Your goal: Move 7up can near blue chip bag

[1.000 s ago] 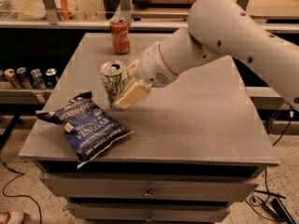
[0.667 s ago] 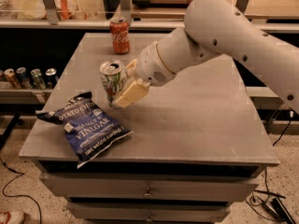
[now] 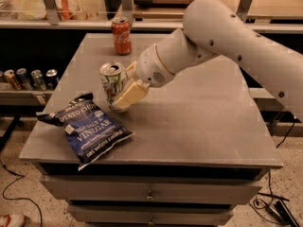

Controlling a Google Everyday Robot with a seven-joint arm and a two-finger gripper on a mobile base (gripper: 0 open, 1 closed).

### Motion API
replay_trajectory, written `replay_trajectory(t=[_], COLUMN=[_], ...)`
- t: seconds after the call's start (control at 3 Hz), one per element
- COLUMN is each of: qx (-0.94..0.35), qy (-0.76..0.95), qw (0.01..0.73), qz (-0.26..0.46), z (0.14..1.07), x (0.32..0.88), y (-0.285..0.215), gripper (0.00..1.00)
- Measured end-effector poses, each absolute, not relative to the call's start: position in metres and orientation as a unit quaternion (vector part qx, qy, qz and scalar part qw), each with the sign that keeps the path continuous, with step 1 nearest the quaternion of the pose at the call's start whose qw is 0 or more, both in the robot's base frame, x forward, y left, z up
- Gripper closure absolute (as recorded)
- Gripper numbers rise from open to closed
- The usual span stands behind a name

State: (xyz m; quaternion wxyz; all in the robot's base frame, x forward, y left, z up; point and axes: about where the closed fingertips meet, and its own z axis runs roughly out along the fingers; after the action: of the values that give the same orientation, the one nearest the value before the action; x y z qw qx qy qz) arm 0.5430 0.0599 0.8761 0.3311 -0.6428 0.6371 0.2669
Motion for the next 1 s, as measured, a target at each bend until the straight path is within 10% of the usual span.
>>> replay_trajectory(t=[1.0], qx=[-0.627], qy=[0.649], qw=[0.326], qz=[0.280], z=[0.8642], x=[0.5481], y=[0.0660], gripper=[0.36])
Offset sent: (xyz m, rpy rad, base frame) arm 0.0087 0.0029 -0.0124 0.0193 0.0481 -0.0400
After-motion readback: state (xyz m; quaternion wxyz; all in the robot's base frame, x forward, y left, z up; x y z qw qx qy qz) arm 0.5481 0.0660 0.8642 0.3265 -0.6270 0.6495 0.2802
